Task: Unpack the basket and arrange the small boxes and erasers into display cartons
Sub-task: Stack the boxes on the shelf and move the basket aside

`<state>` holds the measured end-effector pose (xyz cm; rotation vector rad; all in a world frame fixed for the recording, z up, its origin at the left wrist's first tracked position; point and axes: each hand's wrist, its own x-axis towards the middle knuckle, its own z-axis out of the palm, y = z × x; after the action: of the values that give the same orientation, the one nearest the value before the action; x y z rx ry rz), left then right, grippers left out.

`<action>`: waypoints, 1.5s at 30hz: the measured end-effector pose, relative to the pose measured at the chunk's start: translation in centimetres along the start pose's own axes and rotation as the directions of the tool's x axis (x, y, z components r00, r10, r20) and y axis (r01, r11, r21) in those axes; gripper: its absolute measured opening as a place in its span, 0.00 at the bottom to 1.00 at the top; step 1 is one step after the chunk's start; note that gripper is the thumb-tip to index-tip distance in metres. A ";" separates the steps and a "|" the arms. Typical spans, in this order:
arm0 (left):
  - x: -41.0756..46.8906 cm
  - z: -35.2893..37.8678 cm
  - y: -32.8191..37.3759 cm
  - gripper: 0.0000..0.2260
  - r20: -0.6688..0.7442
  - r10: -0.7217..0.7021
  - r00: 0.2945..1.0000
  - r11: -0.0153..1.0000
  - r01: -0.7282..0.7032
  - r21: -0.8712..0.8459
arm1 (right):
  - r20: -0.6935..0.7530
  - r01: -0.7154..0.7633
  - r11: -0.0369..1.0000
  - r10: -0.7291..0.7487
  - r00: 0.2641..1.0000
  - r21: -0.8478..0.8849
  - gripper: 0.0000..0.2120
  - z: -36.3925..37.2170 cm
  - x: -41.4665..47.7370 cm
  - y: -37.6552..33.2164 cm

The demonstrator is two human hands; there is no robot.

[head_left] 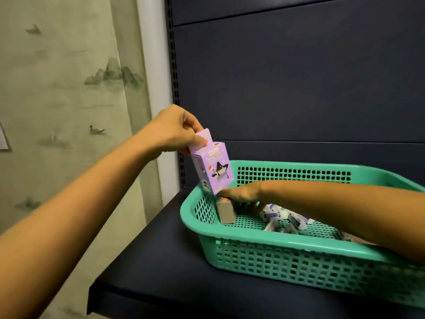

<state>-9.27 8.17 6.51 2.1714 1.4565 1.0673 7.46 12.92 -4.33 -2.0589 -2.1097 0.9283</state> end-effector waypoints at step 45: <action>-5.8 38.4 40.6 0.05 0.303 0.618 0.726 0.774 -0.494 -0.396 | -0.830 0.106 0.852 0.461 0.314 0.513 0.26 -9.7 -43.6 49.8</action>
<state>44.05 -9.14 3.54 2.4687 0.4060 0.8231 61.07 -27.04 -2.54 -1.8029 -0.8590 0.0492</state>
